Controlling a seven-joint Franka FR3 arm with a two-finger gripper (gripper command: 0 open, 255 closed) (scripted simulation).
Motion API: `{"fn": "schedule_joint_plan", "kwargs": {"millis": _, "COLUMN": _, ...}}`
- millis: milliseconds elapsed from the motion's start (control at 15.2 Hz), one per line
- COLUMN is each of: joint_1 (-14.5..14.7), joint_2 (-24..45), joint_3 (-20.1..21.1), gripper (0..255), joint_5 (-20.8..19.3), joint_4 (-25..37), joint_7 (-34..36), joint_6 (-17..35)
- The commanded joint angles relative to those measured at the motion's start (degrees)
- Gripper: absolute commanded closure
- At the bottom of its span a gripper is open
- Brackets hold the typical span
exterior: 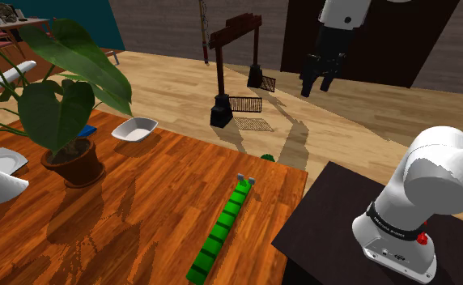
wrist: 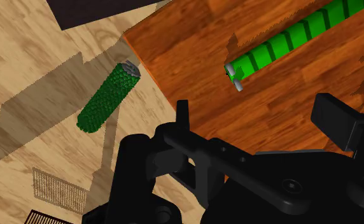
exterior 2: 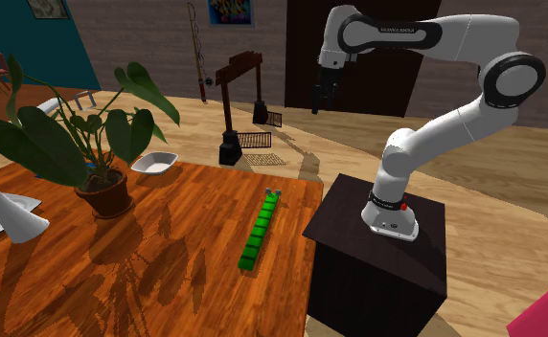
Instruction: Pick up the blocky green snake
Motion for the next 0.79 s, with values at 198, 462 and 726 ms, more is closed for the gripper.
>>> {"fn": "schedule_joint_plan", "kwargs": {"millis": 198, "joint_1": -0.5, "joint_2": -1.9, "joint_3": 4.2, "gripper": 0, "joint_5": 2.4, "joint_4": -5.4, "joint_7": 6.9, "joint_6": 3.9}}
{"fn": "schedule_joint_plan", "kwargs": {"millis": 462, "joint_1": -0.5, "joint_2": -2.7, "joint_3": 10.2, "gripper": 0, "joint_5": 6.2, "joint_4": -11.2, "joint_7": 16.2, "joint_6": 9.5}}
{"fn": "schedule_joint_plan", "kwargs": {"millis": 726, "joint_1": -0.1, "joint_2": -1.1, "joint_3": 16.7, "gripper": 0, "joint_5": 10.5, "joint_4": -15.4, "joint_7": 25.7, "joint_6": 15.8}}
